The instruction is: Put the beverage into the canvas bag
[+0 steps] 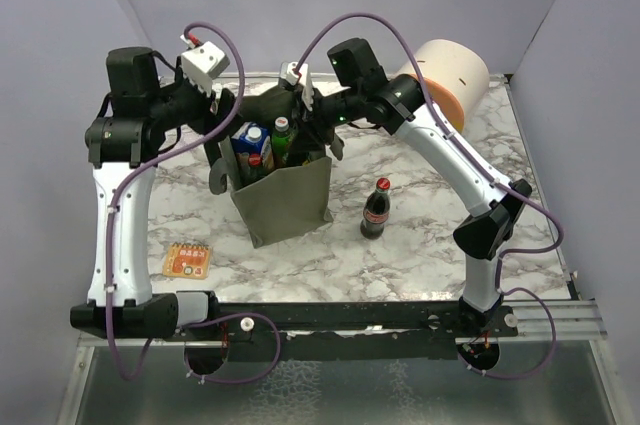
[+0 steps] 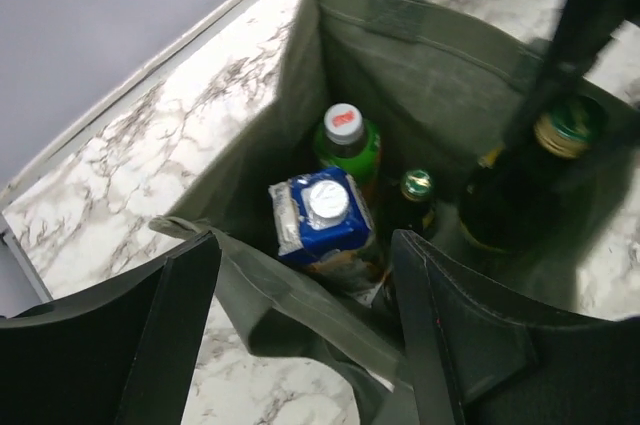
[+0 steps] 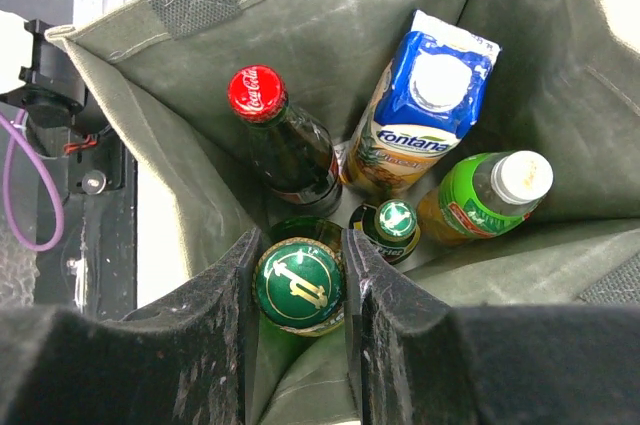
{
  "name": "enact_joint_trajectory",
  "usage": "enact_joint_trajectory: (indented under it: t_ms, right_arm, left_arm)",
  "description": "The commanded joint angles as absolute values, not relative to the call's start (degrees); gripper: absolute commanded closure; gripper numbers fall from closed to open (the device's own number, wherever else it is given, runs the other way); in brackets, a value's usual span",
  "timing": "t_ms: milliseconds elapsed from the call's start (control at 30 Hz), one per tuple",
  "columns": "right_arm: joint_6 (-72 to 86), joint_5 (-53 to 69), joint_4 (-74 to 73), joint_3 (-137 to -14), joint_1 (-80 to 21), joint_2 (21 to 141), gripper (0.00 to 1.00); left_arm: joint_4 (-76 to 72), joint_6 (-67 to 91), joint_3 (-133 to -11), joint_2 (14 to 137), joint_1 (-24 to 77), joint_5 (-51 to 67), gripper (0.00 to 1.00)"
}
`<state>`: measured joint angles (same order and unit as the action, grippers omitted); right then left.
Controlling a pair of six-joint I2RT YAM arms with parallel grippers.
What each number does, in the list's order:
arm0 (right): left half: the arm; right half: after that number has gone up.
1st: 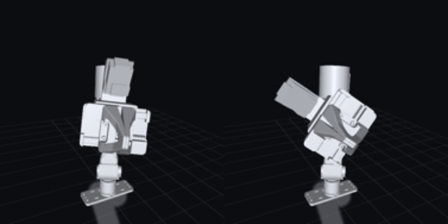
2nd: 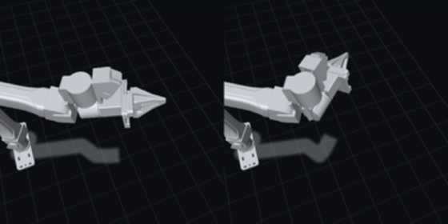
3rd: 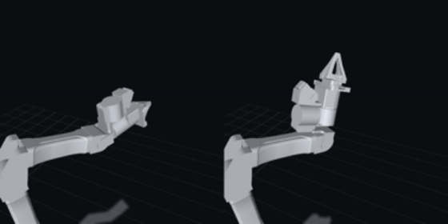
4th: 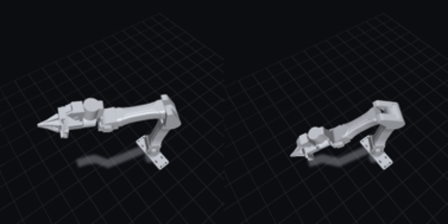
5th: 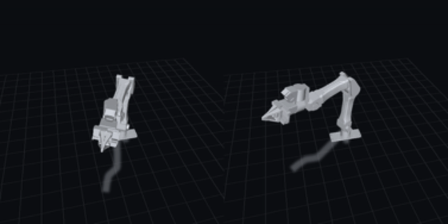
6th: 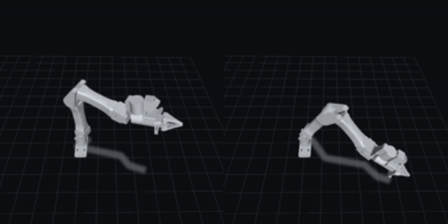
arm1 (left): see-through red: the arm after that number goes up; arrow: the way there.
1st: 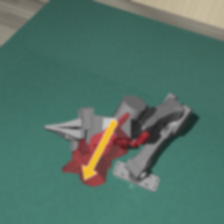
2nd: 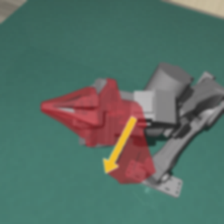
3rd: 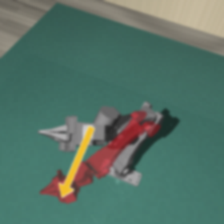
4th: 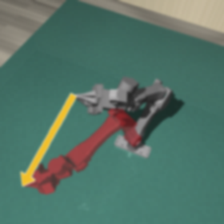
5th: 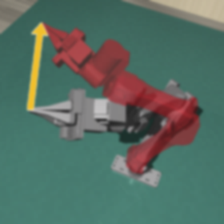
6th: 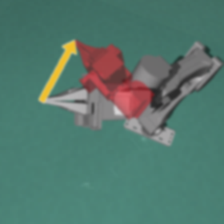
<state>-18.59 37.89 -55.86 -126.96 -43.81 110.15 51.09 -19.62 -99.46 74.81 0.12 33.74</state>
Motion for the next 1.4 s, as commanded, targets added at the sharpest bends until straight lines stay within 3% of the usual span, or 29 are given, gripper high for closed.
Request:
enact_joint_trajectory:
  t_ms: [0, 300, 900, 1000, 1367]
  right_arm:
    - [-17.65, 38.37, -50.17, -127.9, -44.29, 109.07, 0.99]
    - [-16.98, 38.04, -48.9, -126.72, -44.3, 110.25, 0.99]
    - [-16.39, 36.37, -48.17, -125.55, -45.96, 110.13, 0.99]
    - [-16.79, 37.0, -47.88, -125.56, -46.22, 110.41, 0.99]
    - [-18.92, 43.38, -46.9, -125.51, -47.29, 112.0, 0.99]
  left_arm:
    - [62.0, -32.11, -98.66, 68.58, 0.51, 45.41, 0.3]
    - [81.14, -47.21, -95.85, 63.96, 1.09, 48.93, 0.33]
    - [81.18, -46.6, -88.97, 66.86, 11.02, 46.16, 0.46]
    - [80.94, -47.02, -87.18, 66.73, 11.87, 45.14, 0.53]
    - [80.65, -49.86, -83.46, 64.84, 14.67, 46.9, 0.98]
